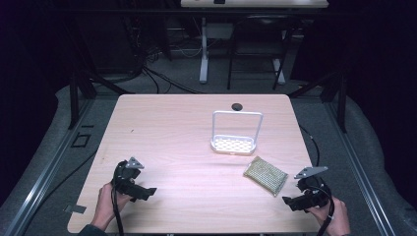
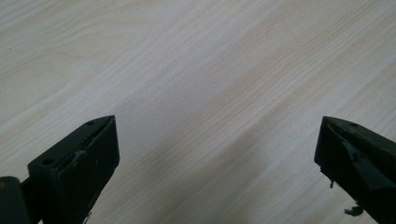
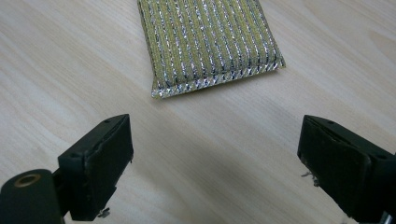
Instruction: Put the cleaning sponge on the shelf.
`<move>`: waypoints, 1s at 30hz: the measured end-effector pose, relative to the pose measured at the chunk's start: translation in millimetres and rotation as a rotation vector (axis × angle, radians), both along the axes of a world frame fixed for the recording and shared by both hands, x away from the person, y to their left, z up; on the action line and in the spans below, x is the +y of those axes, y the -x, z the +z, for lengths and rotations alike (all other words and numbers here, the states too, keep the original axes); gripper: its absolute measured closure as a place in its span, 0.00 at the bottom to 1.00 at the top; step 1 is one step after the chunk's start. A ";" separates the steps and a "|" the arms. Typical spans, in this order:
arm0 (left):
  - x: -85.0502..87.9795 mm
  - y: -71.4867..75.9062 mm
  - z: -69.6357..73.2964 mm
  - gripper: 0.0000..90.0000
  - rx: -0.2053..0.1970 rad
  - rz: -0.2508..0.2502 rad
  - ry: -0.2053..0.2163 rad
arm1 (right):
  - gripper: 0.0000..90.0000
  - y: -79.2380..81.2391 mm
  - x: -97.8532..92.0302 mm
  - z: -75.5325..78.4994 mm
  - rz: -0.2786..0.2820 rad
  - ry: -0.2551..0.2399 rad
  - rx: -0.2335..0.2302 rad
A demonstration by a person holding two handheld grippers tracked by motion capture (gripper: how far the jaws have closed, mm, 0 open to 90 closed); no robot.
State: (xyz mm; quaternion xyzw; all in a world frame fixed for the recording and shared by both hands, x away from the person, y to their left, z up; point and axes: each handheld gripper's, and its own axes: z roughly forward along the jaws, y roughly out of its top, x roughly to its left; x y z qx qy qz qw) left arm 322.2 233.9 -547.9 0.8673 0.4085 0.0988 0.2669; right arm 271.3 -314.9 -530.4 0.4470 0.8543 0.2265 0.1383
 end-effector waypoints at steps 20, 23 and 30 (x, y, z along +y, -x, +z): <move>-4.1 1.0 2.3 0.00 -0.012 -0.038 0.019 | 0.00 -15.5 17.7 6.4 0.093 0.007 -0.054; -2.7 2.4 2.9 0.00 -0.013 -0.035 0.016 | 0.00 -27.7 28.4 0.8 0.148 0.037 -0.051; -3.7 2.0 1.0 0.00 -0.008 -0.033 0.000 | 0.00 -48.0 31.2 -11.0 0.196 0.061 -0.011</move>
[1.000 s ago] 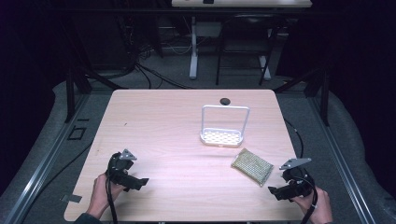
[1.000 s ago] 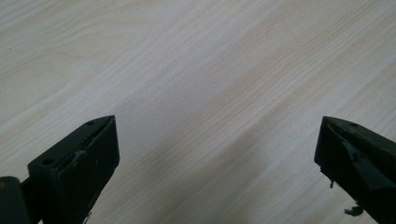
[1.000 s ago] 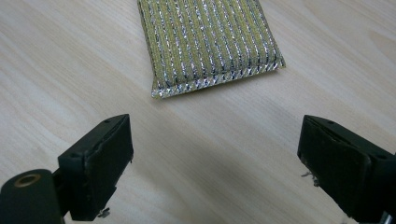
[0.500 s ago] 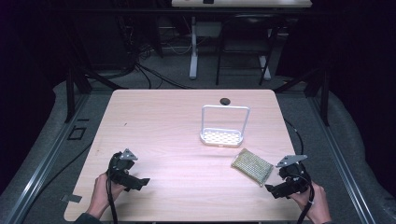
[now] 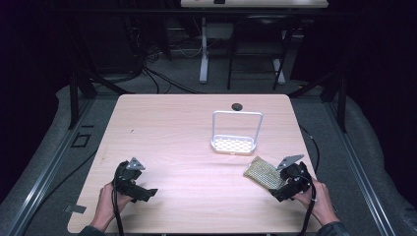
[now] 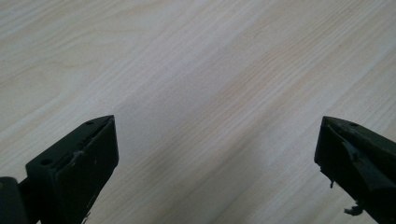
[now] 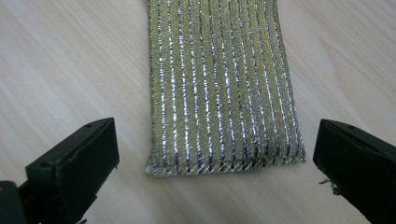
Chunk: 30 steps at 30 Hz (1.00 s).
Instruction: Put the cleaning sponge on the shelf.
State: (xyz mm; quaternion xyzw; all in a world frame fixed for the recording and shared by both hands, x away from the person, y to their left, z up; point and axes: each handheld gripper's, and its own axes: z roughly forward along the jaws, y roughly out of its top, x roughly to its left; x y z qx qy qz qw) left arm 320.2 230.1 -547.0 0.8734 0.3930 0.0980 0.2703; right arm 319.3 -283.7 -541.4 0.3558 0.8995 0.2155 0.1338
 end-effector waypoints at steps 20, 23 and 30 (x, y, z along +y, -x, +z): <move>-2.9 1.4 0.4 0.00 -0.003 -0.022 -0.014 | 0.00 -27.0 8.6 -18.8 0.050 0.060 0.077; -2.5 1.9 0.6 0.00 0.001 -0.021 -0.013 | 0.00 -27.7 10.5 -21.7 0.054 0.079 0.078; -2.9 4.2 0.9 0.00 -0.001 -0.024 -0.015 | 0.07 -25.8 10.5 -19.1 0.048 0.071 0.077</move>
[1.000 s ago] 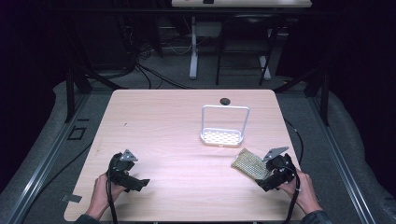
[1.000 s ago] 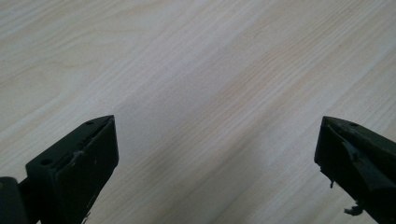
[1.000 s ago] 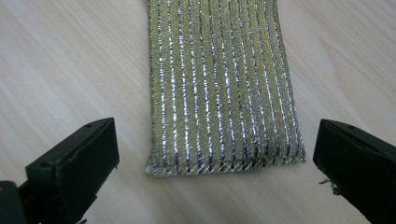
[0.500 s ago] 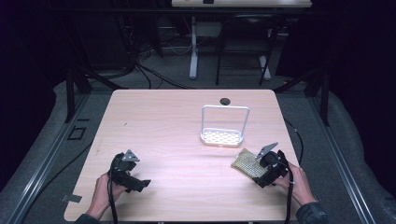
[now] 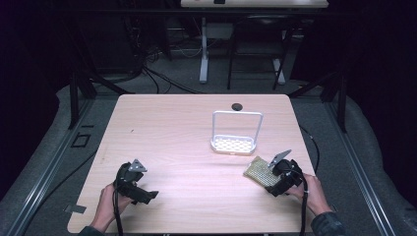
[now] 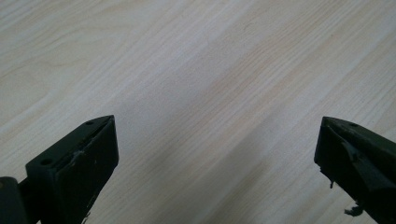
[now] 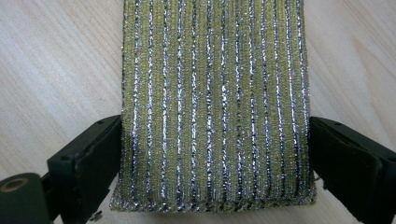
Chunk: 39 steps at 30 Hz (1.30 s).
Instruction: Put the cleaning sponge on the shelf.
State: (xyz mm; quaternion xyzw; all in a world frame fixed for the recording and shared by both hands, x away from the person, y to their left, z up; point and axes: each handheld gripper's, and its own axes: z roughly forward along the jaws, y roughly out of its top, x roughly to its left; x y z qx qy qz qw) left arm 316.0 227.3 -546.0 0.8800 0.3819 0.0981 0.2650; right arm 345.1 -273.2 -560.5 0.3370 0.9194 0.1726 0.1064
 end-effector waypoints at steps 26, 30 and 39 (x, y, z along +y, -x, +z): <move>1.9 0.3 -0.1 0.00 0.004 0.008 -0.004 | 0.33 9.8 1.3 16.2 -0.011 -0.051 -0.017; 1.4 -1.4 -1.5 0.00 0.010 0.014 -0.004 | 0.33 10.8 1.6 19.5 -0.017 -0.056 -0.035; 1.1 -1.0 -0.5 0.00 0.001 0.019 -0.004 | 0.34 14.4 9.7 28.1 -0.042 -0.080 -0.048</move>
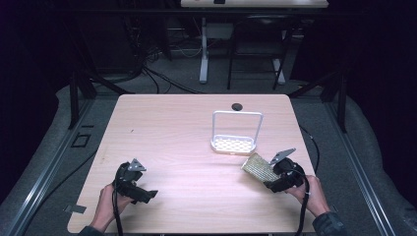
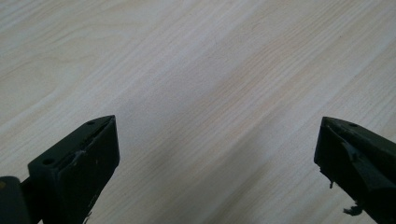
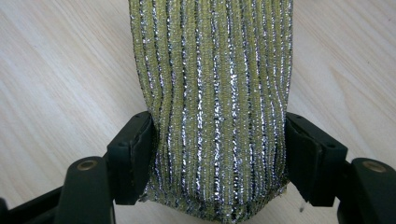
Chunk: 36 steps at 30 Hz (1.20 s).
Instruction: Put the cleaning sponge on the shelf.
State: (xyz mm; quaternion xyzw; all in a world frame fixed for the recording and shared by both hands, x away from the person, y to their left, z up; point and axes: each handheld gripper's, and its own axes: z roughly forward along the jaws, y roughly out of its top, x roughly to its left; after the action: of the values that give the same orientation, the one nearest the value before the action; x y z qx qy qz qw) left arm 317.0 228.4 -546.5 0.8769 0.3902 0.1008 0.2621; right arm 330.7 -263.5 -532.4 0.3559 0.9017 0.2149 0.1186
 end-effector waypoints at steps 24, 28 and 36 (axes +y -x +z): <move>-1.2 2.8 3.2 0.00 -0.032 0.018 -0.016 | 0.43 6.6 17.8 14.6 -0.099 -0.002 -0.062; -1.0 1.2 2.2 0.00 -0.027 0.022 -0.016 | 0.44 7.6 23.2 17.1 -0.104 -0.018 -0.071; -1.6 2.2 3.9 0.01 -0.035 0.028 -0.015 | 0.45 8.0 31.1 21.9 -0.101 -0.022 -0.087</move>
State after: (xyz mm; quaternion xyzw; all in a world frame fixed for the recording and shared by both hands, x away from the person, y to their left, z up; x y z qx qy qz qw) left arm 314.8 226.7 -542.6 0.8714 0.3970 0.1228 0.2608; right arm 322.7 -232.4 -510.5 0.3925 0.8742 0.2337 0.1647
